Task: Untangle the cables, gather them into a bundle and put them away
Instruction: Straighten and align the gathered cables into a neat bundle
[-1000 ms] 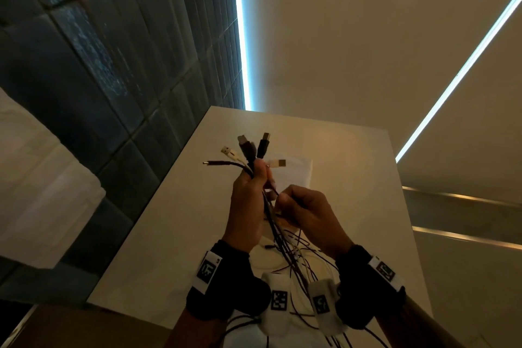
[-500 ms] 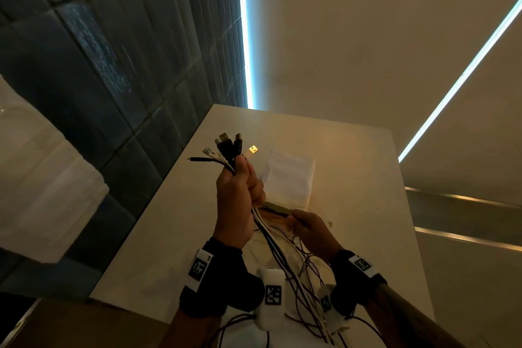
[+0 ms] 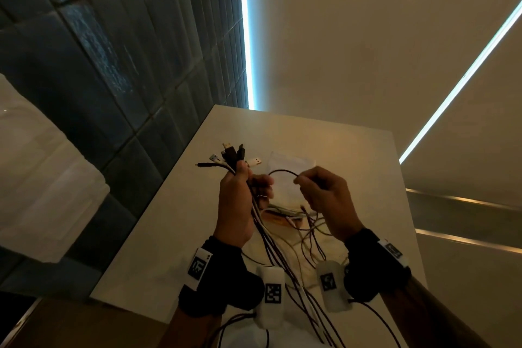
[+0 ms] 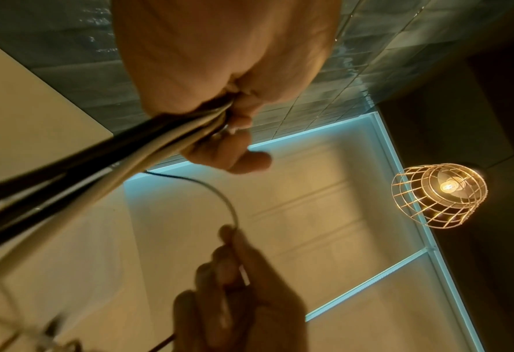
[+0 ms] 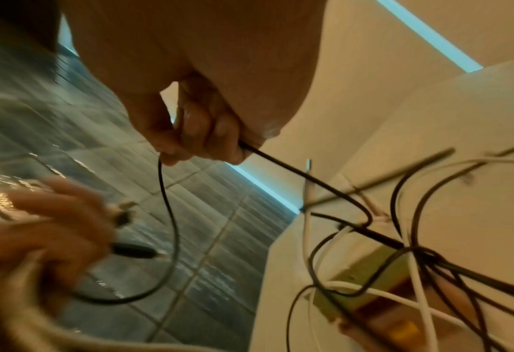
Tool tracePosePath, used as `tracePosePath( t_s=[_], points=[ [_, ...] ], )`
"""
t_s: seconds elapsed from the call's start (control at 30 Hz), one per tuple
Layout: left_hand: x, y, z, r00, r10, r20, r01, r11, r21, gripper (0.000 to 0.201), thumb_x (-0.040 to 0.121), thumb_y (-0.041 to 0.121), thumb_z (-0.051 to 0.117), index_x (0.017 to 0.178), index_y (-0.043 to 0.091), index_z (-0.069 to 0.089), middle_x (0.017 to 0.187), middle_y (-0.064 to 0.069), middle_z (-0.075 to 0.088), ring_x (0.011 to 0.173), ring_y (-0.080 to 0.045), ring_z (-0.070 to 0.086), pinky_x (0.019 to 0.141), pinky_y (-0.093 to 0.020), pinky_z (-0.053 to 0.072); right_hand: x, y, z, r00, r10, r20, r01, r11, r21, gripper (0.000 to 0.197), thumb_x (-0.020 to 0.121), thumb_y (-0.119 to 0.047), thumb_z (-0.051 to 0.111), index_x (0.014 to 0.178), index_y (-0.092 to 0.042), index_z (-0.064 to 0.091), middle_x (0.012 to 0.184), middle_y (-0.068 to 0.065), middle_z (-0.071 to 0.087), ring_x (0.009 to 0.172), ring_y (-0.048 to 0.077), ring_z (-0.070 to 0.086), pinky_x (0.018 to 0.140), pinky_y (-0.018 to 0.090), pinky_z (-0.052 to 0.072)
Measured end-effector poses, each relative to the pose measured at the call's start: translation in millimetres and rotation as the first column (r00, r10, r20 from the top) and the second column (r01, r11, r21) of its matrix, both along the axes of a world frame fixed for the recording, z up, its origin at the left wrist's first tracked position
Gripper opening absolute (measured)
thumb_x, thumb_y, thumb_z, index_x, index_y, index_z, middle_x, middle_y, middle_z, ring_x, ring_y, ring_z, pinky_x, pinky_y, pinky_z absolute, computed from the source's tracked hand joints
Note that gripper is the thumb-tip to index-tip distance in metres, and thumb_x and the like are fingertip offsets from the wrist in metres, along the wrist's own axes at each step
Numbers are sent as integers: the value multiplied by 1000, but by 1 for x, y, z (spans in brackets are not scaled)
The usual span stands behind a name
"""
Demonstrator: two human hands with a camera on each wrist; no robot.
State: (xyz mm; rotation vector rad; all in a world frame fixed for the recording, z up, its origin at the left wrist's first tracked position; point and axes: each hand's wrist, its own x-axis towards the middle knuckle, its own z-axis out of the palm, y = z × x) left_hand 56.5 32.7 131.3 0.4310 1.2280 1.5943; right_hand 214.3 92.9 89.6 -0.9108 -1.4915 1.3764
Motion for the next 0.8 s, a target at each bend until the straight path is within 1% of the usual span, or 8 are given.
tracePosePath(
  t_s=[0.1,0.17,0.23,0.3,0.4,0.47,0.6,0.8],
  points=[
    [2,0,3,996,-56,67,54,998,23,31,105,34,27,104,9,46,84,-18,74,70,-27,71,58,-33,57,-3,-14,21,980,186,-70,-184,982,46,11,91,3,57,84,10,61,62,1,57,54,14,44,51,20,38],
    [3,-1,7,980,-124,157,112,991,79,31,105,35,26,100,13,48,95,-22,72,86,-34,71,73,-42,58,-4,-19,21,954,298,-32,-298,955,9,9,90,2,60,82,3,65,69,2,65,58,18,53,56,24,45],
    [3,-3,11,954,-162,252,126,980,155,32,105,34,29,86,14,45,84,-18,71,72,-29,69,67,-37,56,-3,-21,9,938,346,17,-345,938,-33,10,90,-4,62,82,-3,68,72,6,66,63,20,57,61,28,47],
    [2,-4,11,948,-178,263,123,969,213,32,103,33,33,78,15,43,68,-6,58,50,-15,49,52,-26,43,0,-19,-11,942,333,44,-331,942,-56,17,92,-14,62,80,-4,69,71,16,62,66,22,55,63,31,45],
    [0,-4,10,961,-173,214,112,956,270,30,96,34,40,73,15,42,61,4,38,44,-7,27,47,-23,23,5,-16,-46,954,288,84,-280,956,-90,32,93,-28,61,80,0,66,74,31,54,67,24,49,64,34,41],
    [0,-5,8,970,-149,192,93,958,271,30,96,34,41,72,15,42,58,5,33,44,-7,23,45,-22,21,8,-14,-67,957,264,122,-251,961,-113,35,93,-30,60,78,1,65,69,24,52,64,21,48,62,31,40],
    [-2,-5,6,969,-147,200,88,957,276,33,101,31,35,72,15,41,54,6,27,43,-6,20,43,-22,20,13,-13,-98,970,180,164,-151,973,-173,29,97,-10,55,71,0,62,61,-6,51,55,8,40,55,21,35],
    [-4,-8,10,970,-170,175,109,944,312,28,91,34,44,73,13,42,55,5,33,43,-7,21,41,-21,22,19,-13,-120,945,146,294,-92,978,-190,31,98,-9,50,69,-2,60,64,-2,48,55,5,40,54,16,35]
  ],
)
